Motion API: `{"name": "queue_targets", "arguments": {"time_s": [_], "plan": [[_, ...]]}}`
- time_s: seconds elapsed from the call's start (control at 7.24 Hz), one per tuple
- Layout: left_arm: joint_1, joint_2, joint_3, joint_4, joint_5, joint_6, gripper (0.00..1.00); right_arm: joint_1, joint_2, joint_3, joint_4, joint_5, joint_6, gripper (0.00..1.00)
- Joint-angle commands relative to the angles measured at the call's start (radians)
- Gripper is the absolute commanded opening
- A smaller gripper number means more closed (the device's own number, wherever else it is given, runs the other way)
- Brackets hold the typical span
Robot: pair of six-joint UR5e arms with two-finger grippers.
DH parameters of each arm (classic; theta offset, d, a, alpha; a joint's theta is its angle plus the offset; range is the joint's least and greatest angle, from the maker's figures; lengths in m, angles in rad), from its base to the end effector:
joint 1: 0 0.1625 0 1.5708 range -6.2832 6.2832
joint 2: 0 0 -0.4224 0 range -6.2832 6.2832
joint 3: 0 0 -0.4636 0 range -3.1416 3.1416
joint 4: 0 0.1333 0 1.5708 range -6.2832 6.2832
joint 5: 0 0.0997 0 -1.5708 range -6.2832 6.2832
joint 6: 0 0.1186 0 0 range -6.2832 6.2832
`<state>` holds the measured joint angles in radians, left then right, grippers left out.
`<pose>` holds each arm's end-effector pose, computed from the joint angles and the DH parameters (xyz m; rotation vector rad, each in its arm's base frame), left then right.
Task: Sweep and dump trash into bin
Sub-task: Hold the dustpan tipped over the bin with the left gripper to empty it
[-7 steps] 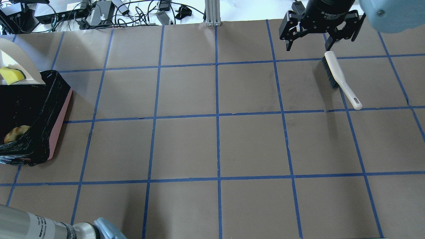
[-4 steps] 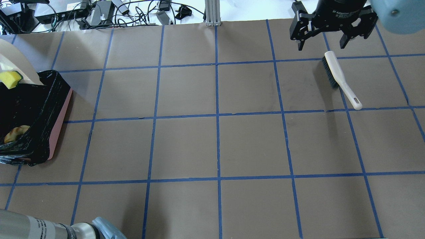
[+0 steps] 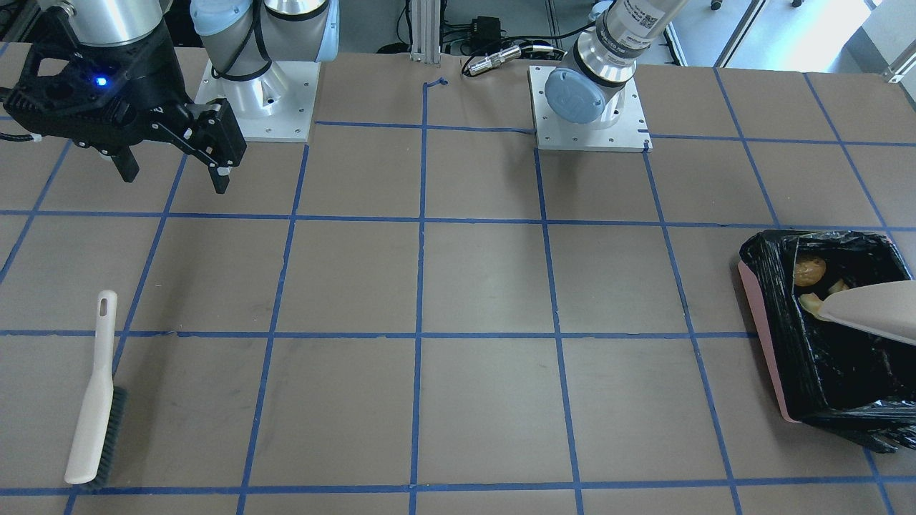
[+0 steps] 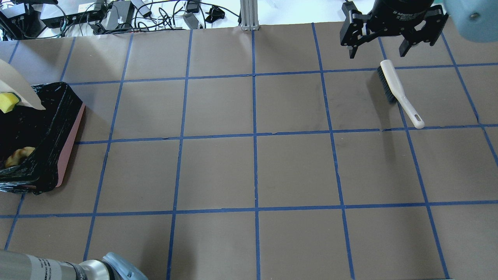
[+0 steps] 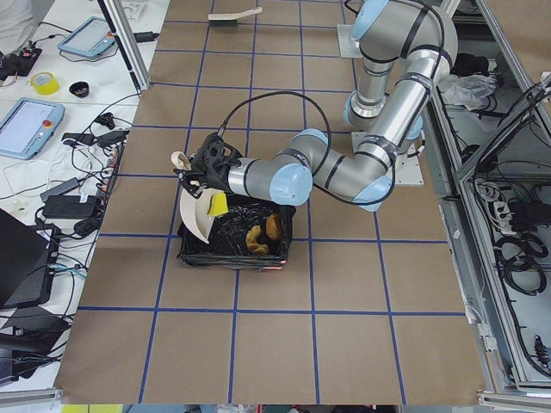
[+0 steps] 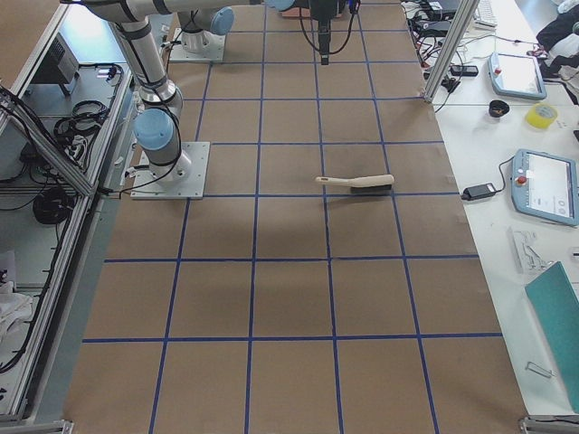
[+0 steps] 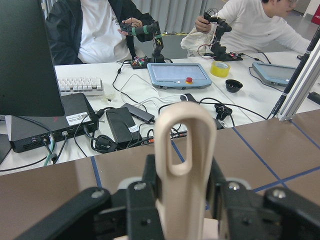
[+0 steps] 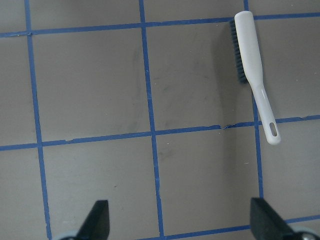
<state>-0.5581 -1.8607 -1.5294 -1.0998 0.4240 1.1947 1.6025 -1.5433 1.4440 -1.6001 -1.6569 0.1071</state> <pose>0.4474 -0.5639 0.4277 -0.3882 -2.3604 1.4957 0.1416 -0.5828 0.5263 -0.1237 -3.0554 0.2056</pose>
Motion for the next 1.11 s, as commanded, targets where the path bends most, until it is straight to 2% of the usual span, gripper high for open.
{"name": "queue_targets", "arguments": {"time_s": [0.0,0.14,0.41,0.83,0.97], "plan": [[0.027,0.031,-0.064,0.0,-0.052,0.105,0.0,-0.001,-0.001,-0.001,-0.003,0.002,-0.001,1.0],[0.044,0.038,-0.096,0.001,-0.101,0.208,0.0,0.0,-0.003,-0.001,-0.003,0.015,-0.001,1.0],[0.05,0.072,-0.1,0.0,-0.096,0.209,0.0,0.0,-0.001,-0.001,-0.001,0.039,-0.001,1.0],[0.076,0.083,-0.188,-0.006,-0.091,0.206,0.0,-0.001,-0.017,-0.007,-0.001,0.042,-0.001,1.0],[0.073,0.104,-0.19,-0.005,-0.084,0.174,0.0,0.0,-0.018,-0.004,-0.001,0.042,-0.001,1.0]]}}
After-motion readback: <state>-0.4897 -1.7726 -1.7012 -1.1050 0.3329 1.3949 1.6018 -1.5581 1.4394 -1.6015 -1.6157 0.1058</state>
